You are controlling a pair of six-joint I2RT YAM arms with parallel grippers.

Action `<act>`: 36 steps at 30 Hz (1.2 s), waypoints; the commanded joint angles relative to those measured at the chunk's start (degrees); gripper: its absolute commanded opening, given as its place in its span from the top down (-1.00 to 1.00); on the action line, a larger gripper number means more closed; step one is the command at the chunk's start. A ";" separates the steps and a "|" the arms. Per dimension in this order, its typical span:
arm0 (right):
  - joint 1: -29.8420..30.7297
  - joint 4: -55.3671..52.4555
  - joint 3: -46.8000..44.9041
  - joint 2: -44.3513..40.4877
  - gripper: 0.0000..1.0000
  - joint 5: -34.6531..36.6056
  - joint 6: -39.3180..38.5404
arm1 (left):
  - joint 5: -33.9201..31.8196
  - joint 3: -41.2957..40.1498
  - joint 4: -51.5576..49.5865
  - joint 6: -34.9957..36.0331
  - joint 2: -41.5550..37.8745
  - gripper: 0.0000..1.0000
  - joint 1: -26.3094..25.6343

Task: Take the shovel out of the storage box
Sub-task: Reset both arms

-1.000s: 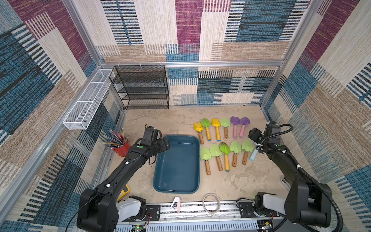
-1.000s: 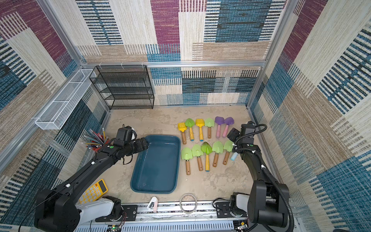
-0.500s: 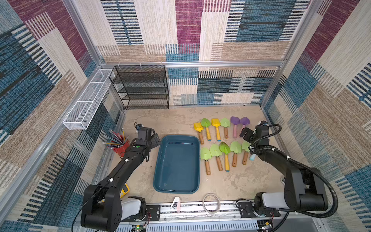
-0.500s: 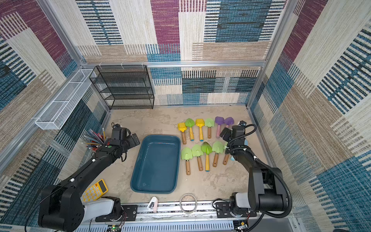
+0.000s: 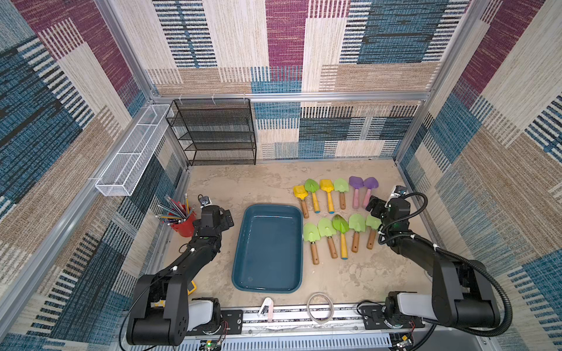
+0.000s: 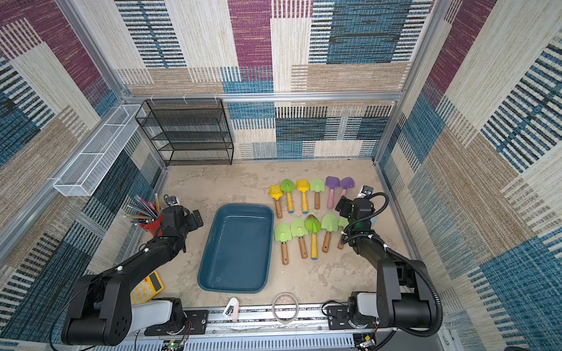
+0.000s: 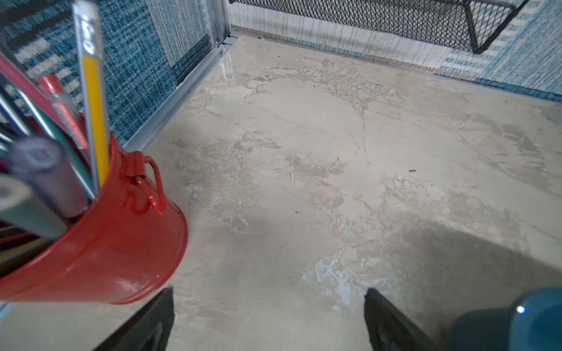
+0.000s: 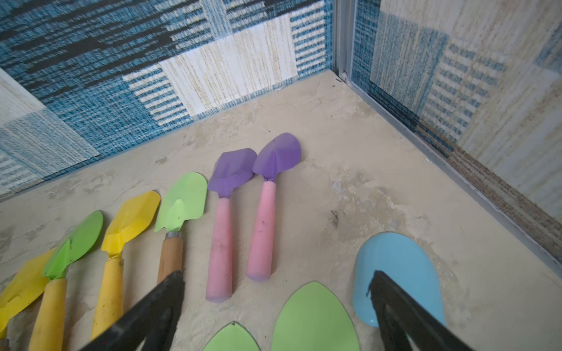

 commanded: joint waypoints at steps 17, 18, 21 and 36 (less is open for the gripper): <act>-0.07 29.02 -11.09 1.87 -0.90 -4.41 -10.71 | 29.05 -6.15 35.35 12.16 13.94 -0.99 7.82; -0.20 30.79 -11.92 1.81 -0.91 -4.55 -10.81 | 30.47 -6.09 36.77 12.49 14.80 -0.99 7.78; -0.77 34.15 -12.95 3.34 -0.91 -6.25 -10.98 | 31.41 -5.03 33.47 13.08 14.08 -0.99 7.83; -0.59 49.22 -16.85 12.23 -0.95 -12.15 -13.45 | 31.23 -4.64 33.05 13.35 14.45 -0.99 7.51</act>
